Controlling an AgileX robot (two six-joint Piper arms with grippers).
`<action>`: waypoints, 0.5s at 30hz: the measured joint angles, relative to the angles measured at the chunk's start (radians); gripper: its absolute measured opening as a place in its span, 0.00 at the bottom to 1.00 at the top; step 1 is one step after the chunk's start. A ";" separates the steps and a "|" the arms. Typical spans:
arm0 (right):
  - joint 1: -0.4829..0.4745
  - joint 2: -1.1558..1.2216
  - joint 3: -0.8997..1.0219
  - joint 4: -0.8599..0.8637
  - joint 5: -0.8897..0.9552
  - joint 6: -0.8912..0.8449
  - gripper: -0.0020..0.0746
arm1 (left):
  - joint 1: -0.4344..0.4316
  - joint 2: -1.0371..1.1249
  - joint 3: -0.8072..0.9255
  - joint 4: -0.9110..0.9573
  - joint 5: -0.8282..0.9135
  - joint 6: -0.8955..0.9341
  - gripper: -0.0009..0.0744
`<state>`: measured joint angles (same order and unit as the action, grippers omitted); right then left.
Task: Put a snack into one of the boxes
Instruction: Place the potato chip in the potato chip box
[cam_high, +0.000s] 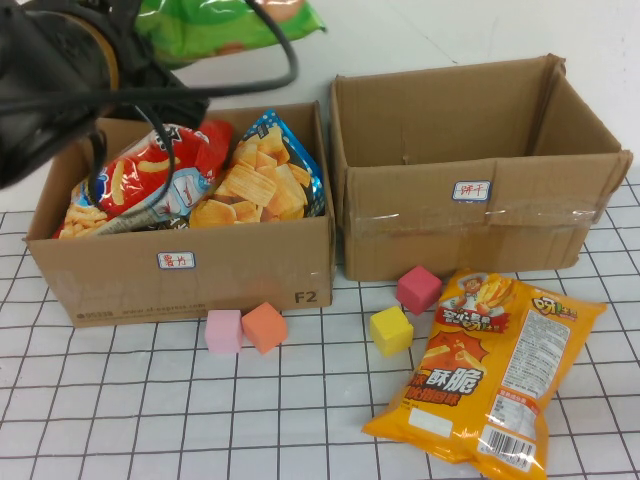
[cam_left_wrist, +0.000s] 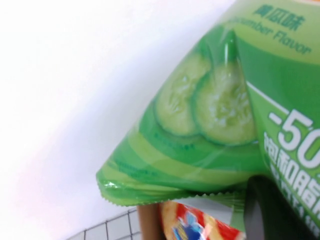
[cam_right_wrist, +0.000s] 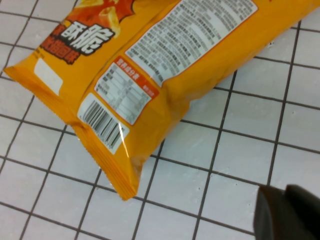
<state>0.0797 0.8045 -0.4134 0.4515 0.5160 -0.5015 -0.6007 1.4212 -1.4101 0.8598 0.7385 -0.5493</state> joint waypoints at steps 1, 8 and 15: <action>0.000 0.000 0.000 0.002 0.000 0.000 0.07 | 0.032 0.022 -0.003 -0.007 -0.032 0.013 0.05; 0.000 0.000 0.000 0.002 -0.001 0.000 0.07 | 0.223 0.197 -0.007 0.001 -0.236 0.031 0.05; 0.000 0.000 0.000 0.002 -0.002 0.000 0.07 | 0.297 0.404 -0.008 0.033 -0.325 0.036 0.05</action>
<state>0.0797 0.8045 -0.4134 0.4537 0.5138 -0.5015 -0.3037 1.8254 -1.4178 0.8925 0.4138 -0.5131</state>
